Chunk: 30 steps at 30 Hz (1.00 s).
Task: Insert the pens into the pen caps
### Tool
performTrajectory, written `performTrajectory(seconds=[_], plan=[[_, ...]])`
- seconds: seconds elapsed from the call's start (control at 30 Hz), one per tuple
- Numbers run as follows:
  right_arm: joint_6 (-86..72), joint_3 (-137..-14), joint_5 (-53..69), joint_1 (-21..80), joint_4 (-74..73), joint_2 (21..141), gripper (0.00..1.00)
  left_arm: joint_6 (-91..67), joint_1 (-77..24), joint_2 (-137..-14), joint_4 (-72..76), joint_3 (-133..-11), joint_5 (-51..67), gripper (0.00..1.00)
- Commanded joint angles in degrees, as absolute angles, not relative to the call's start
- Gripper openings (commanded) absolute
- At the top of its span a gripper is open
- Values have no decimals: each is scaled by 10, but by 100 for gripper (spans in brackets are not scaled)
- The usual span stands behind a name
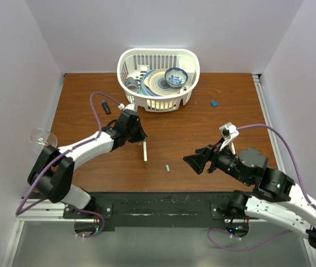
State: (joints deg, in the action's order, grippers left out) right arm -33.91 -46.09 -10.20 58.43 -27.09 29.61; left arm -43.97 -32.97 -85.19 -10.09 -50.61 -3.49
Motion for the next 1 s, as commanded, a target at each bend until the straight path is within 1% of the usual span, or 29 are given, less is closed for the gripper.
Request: performTrajectory(seconds=[0.0, 0.13, 0.3, 0.37, 0.4, 0.43, 0.5, 0.53, 0.63, 0.7, 0.8, 0.83, 0.97], plan=[[-343, -468, -127, 584, -256, 300, 77, -452, -325, -866, -40, -507, -76, 3], [-339, -473, -129, 584, -256, 308, 77, -461, -324, -894, -33, -507, -79, 9], [-335, -478, -131, 584, -250, 314, 77, -465, -315, -926, -27, -511, -87, 12], [-335, -479, -131, 584, -251, 315, 76, -466, -310, -932, -26, -512, -86, 17], [-335, -479, -131, 585, -251, 314, 76, -466, -309, -936, -26, -513, -87, 20], [-336, -479, -130, 584, -252, 313, 76, -465, -306, -937, -31, -515, -88, 28], [-336, -479, -132, 585, -254, 312, 76, -464, -301, -933, -37, -518, -87, 36], [-336, -479, -131, 584, -255, 310, 76, -462, -297, -932, -46, -520, -87, 43], [-336, -480, -131, 584, -257, 309, 76, -457, -283, -912, -75, -534, -90, 52], [-336, -483, -131, 584, -258, 310, 76, -451, -268, -891, -97, -543, -100, 55], [-336, -487, -128, 585, -258, 312, 76, -435, -218, -864, -123, -549, -108, 58], [-334, -488, -128, 584, -258, 312, 76, -430, -184, -860, -128, -553, -106, 58], [-330, -495, -132, 584, -257, 316, 75, -396, -106, -872, -131, -586, -91, 58]])
